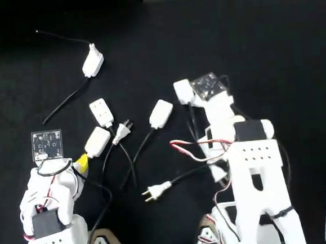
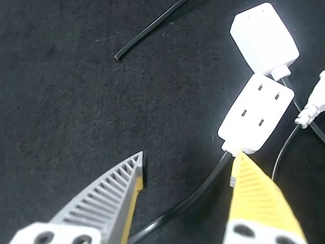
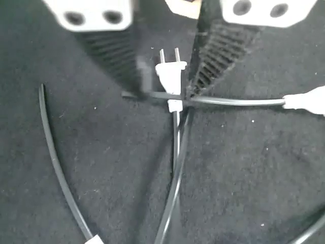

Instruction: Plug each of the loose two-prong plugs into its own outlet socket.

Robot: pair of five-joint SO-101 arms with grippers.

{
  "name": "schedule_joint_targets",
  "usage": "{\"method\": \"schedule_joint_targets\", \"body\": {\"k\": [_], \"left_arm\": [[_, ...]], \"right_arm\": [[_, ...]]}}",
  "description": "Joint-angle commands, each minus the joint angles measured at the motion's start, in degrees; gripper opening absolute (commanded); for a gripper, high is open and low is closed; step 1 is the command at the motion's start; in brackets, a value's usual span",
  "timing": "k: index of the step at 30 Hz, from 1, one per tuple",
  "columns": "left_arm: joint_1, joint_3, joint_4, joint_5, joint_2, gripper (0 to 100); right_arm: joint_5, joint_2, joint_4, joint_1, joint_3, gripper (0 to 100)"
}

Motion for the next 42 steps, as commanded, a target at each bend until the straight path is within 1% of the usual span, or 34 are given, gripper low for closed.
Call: {"method": "schedule_joint_targets", "body": {"k": [1,7,11,13,18,28,31,35,38,40,42], "left_arm": [[-0.4,-0.48,0.18,-0.18,-0.35,28],[-0.4,-0.48,0.18,-0.18,-0.35,28],[-0.4,-0.48,0.26,-0.18,-0.35,28],[-0.4,-0.48,0.26,-0.18,-0.35,28],[-0.4,-0.48,0.26,-0.26,-0.35,28],[-0.4,-0.48,0.35,-0.26,-0.35,28],[-0.4,-0.4,0.35,-0.26,-0.35,28],[-0.4,-0.4,0.26,-0.26,-0.35,28],[-0.4,-0.4,0.26,-0.26,-0.35,28],[-0.4,-0.4,0.26,-0.26,-0.35,28],[-0.4,-0.4,0.26,-0.26,-0.35,28]], "right_arm": [[0.62,-1.27,1.05,0.79,-1.27,19.8],[0.79,-1.27,7.47,1.05,-4.44,12.4],[1.05,-1.19,8.53,0.88,0.57,11.9],[1.49,-1.01,6.68,1.05,3.12,11.8],[7.03,-0.84,2.55,0.79,8.22,11.8],[7.47,-0.75,0.88,0.44,9.89,11.8],[7.12,-0.75,0.88,-2.73,9.8,11.8],[6.68,-0.84,0.88,-9.76,9.45,11.9],[2.55,-0.84,-0.44,-14.51,9.63,11.9],[0.88,-0.75,-2.55,-16.0,10.07,11.9],[0.88,-0.22,-3.78,-16.09,10.42,11.9]]}}
